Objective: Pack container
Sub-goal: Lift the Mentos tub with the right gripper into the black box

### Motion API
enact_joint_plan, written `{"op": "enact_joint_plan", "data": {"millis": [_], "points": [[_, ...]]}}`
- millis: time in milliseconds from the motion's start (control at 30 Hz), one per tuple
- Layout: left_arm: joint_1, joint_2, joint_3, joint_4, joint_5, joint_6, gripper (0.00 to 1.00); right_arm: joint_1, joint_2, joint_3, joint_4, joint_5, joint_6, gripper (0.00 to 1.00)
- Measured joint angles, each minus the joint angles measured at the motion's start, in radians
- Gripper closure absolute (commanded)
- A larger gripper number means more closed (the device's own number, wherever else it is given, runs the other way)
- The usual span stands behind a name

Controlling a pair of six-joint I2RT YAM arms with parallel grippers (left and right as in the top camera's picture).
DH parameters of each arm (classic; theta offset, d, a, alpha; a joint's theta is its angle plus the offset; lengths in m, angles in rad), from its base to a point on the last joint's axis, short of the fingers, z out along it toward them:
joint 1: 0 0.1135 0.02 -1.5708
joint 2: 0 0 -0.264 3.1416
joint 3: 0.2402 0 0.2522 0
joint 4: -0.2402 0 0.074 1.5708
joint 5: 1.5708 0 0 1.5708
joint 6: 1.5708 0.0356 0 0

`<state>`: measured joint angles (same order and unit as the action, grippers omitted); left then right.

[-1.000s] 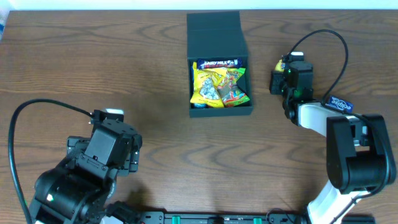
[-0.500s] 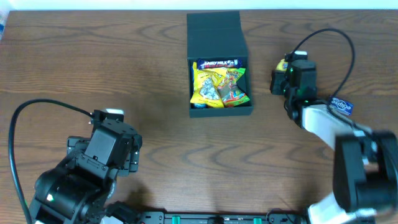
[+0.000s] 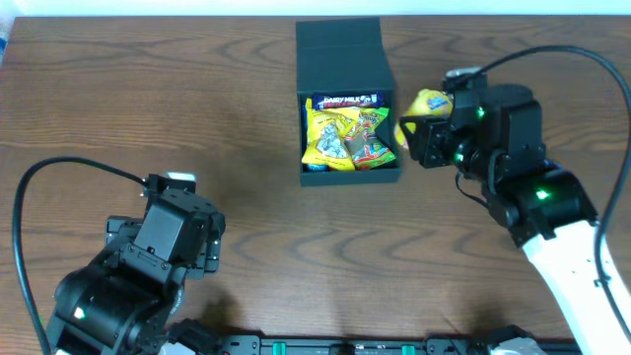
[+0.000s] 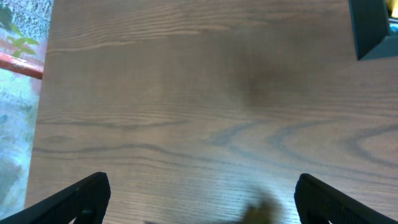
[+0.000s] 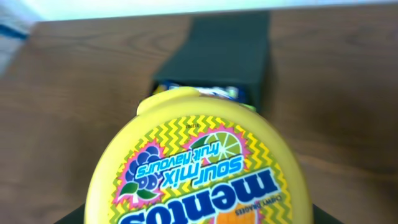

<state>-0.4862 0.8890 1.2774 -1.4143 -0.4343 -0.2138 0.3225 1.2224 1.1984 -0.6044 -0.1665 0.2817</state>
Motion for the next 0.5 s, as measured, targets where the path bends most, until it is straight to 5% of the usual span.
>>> {"op": "enact_joint_plan", "data": {"millis": [267,500], "points": [[0.0,0.0,0.0,0.0,0.0,0.0,0.05,0.012,0.086,0.105,-0.172,-0.05,0.093,0.99],[0.0,0.0,0.0,0.0,0.0,0.0,0.05,0.012,0.471,0.551,-0.592,-0.085,0.034,0.99]]}}
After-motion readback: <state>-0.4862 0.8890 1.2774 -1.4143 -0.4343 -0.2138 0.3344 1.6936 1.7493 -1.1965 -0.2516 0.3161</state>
